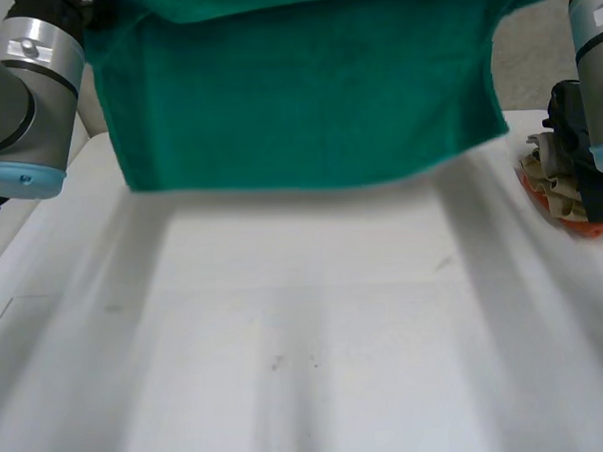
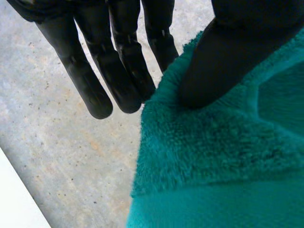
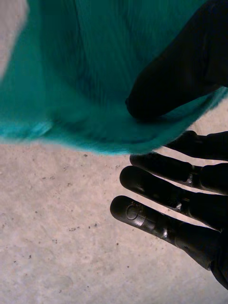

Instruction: Fold the laundry.

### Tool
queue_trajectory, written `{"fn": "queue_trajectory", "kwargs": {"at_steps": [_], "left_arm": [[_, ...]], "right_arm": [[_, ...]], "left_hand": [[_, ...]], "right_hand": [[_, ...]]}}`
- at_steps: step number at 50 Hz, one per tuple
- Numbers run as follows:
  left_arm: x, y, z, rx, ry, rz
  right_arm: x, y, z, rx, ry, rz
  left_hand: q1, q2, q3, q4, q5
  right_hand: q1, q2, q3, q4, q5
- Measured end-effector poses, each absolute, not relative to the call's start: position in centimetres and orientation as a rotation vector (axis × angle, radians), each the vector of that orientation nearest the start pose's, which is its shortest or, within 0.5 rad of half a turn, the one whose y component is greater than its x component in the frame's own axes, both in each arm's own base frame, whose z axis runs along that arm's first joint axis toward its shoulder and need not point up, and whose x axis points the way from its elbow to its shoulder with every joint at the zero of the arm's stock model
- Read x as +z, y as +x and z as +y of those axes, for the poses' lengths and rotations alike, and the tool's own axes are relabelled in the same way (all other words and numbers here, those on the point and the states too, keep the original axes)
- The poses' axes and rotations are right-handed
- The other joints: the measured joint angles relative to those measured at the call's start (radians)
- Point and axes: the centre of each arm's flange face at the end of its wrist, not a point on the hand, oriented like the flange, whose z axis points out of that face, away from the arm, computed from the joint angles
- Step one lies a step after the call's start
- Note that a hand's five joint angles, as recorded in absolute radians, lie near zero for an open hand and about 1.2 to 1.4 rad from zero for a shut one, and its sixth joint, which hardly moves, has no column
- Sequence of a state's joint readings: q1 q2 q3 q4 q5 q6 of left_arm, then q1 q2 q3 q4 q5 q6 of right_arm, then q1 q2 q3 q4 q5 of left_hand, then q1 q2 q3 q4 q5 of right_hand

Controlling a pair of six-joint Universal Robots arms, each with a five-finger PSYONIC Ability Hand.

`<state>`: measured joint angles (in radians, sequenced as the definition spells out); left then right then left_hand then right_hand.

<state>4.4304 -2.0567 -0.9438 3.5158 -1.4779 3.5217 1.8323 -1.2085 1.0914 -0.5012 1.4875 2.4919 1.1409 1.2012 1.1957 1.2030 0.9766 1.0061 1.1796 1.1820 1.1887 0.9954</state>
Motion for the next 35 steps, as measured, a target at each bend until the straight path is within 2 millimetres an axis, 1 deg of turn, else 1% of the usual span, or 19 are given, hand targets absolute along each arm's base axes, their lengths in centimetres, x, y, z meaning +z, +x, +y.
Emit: {"fn": "queue_trajectory", "kwargs": {"at_steps": [4, 5, 6, 8, 9, 11, 12, 13, 14, 15, 16, 17, 18, 22, 24, 25, 27, 32, 35], "left_arm": [[34.9, -25.4, -37.7, -2.625, 0.66, 1.532], [34.1, -25.3, -37.2, -2.6, 0.673, 1.572], [33.9, -25.2, -37.1, -2.592, 0.677, 1.584], [31.7, -24.8, -36.0, -2.525, 0.709, 1.682], [31.2, -24.7, -35.7, -2.507, 0.717, 1.707], [28.9, -24.3, -34.6, -2.434, 0.75, 1.803], [28.9, -24.3, -34.6, -2.434, 0.75, 1.803], [26.9, -24.0, -33.7, -2.371, 0.776, 1.88], [26.9, -24.0, -33.7, -2.371, 0.776, 1.88], [25.0, -23.7, -32.8, -2.306, 0.801, 1.955], [23.7, -23.6, -32.2, -2.263, 0.817, 2.003], [23.7, -23.6, -32.2, -2.263, 0.817, 2.003], [22.0, -23.3, -31.4, -2.203, 0.837, 2.068], [18.4, -22.9, -30.1, -2.055, 0.883, 2.198], [17.1, -22.7, -29.6, -1.99, 0.908, 2.24], [17.1, -22.7, -29.6, -1.99, 0.908, 2.24], [15.9, -22.3, -28.9, -1.892, 0.951, 2.282], [15.8, -21.8, -28.1, -1.789, 1.003, 2.3], [16.6, -21.2, -27.2, -1.728, 1.03, 2.314]], "right_arm": [[36.0, 24.0, -36.3, -2.911, -0.912, 1.55], [34.8, 23.9, -35.9, -2.843, -0.958, 1.62], [34.5, 23.9, -35.7, -2.828, -0.968, 1.635], [31.8, 23.7, -34.6, -2.675, -1.062, 1.764], [31.2, 23.7, -34.3, -2.638, -1.082, 1.792], [28.8, 23.5, -33.1, -2.485, -1.157, 1.889], [28.8, 23.5, -33.1, -2.485, -1.157, 1.889], [27.2, 23.5, -32.2, -2.381, -1.199, 1.946], [27.2, 23.5, -32.2, -2.381, -1.199, 1.946], [25.4, 23.4, -31.3, -2.266, -1.238, 2.004], [23.8, 23.3, -30.6, -2.173, -1.264, 2.05], [23.8, 23.3, -30.6, -2.173, -1.264, 2.05], [21.8, 23.2, -30.0, -2.061, -1.289, 2.106], [17.9, 22.7, -29.7, -1.874, -1.311, 2.223], [16.6, 22.4, -29.8, -1.813, -1.312, 2.268], [16.6, 22.4, -29.8, -1.813, -1.312, 2.268], [15.4, 21.9, -29.9, -1.74, -1.309, 2.323], [15.3, 21.4, -29.6, -1.66, -1.314, 2.373], [16.3, 20.9, -28.6, -1.577, -1.366, 2.408]], "left_hand": [[0.0, 0.0, 0.0, 0.0, 0.0], [0.0, 0.0, 0.0, 0.0, 0.0], [0.0, 0.0, 0.0, 0.0, 0.0], [0.0, 0.0, 0.0, 0.0, 0.0], [0.0, 0.0, 0.0, 0.0, 0.0], [0.0, 0.0, 0.0, 0.0, 0.0], [0.0, 0.0, 0.0, 0.0, 0.0], [0.0, 0.0, 0.0, 0.0, 0.0], [0.0, 0.0, 0.0, 0.0, 0.0], [0.0, 0.0, 0.0, 0.0, 0.0], [0.0, 0.0, 0.0, 0.0, 0.0], [0.0, 0.0, 0.0, 0.0, 0.0], [0.0, 0.001, 0.0, 0.0, 0.0], [0.0, 0.001, 0.0, 0.0, 0.0], [0.0, 0.001, 0.0, 0.0, 0.0], [0.0, 0.001, 0.0, 0.0, 0.0], [0.0, 0.001, 0.0, 0.0, 0.0], [0.0, 0.001, 0.0, 0.0, 0.0], [0.0, 0.001, 0.0, 0.0, 0.0]], "right_hand": [[0.0, 0.0, 0.0, 0.0, 0.001], [0.0, 0.0, 0.0, 0.0, 0.001], [0.0, 0.0, 0.0, 0.0, 0.001], [0.0, 0.0, 0.0, 0.0, 0.001], [0.0, 0.0, 0.0, 0.0, 0.001], [0.0, 0.0, 0.0, 0.0, 0.001], [0.0, 0.0, 0.0, 0.0, 0.001], [0.0, 0.0, 0.0, 0.0, 0.001], [0.0, 0.0, 0.0, 0.0, 0.001], [0.0, 0.0, 0.0, 0.0, 0.001], [0.0, 0.0, 0.0, 0.0, 0.001], [0.0, 0.0, 0.0, 0.0, 0.001], [0.0, 0.0, 0.0, 0.0, 0.001], [0.0, 0.0, 0.0, 0.0, 0.001], [0.0, 0.0, 0.0, 0.0, 0.001], [0.0, 0.0, 0.0, 0.0, 0.001], [0.0, 0.0, 0.0, 0.0, 0.001], [0.0, 0.0, 0.0, 0.0, 0.001], [0.0, 0.0, 0.0, 0.0, 0.001]]}}
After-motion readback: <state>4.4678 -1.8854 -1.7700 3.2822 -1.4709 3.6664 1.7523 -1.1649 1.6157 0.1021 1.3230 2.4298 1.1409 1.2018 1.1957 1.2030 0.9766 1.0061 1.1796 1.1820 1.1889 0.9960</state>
